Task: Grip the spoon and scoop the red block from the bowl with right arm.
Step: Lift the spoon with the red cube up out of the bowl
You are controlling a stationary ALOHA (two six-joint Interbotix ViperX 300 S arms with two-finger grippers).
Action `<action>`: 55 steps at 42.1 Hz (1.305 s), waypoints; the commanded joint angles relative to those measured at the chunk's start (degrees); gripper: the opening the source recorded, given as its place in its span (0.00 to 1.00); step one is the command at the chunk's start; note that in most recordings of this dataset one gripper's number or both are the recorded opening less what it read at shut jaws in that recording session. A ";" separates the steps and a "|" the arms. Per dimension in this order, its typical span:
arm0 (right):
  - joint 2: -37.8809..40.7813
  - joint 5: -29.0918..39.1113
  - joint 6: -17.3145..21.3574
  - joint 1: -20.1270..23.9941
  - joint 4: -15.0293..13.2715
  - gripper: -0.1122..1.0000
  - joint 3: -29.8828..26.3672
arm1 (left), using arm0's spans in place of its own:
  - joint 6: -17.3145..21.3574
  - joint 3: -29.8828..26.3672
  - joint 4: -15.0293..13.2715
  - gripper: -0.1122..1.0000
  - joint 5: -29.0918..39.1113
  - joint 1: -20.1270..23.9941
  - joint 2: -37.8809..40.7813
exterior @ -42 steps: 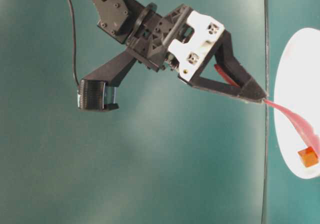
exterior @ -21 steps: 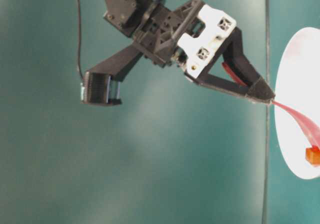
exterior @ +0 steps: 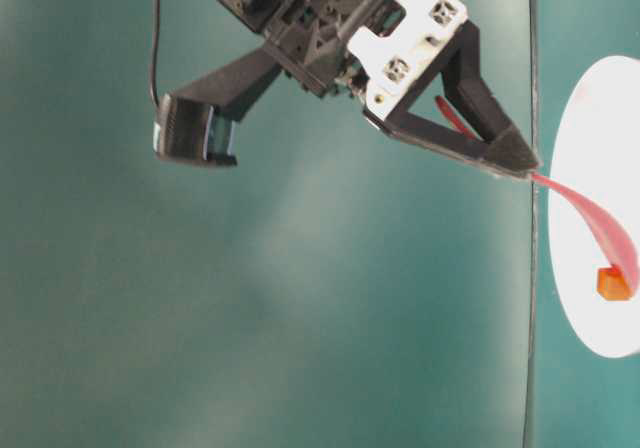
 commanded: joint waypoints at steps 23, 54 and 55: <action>-8.17 -15.82 1.05 3.43 0.35 0.33 7.29 | -0.44 -1.05 0.18 0.10 -0.97 0.09 0.35; -13.01 -41.13 4.13 4.66 0.53 0.32 24.96 | -1.32 -1.23 0.18 0.10 -0.97 0.09 -0.09; -13.01 -41.92 4.39 4.75 0.53 0.32 25.49 | -1.32 -1.23 0.09 0.10 -0.97 0.09 -0.09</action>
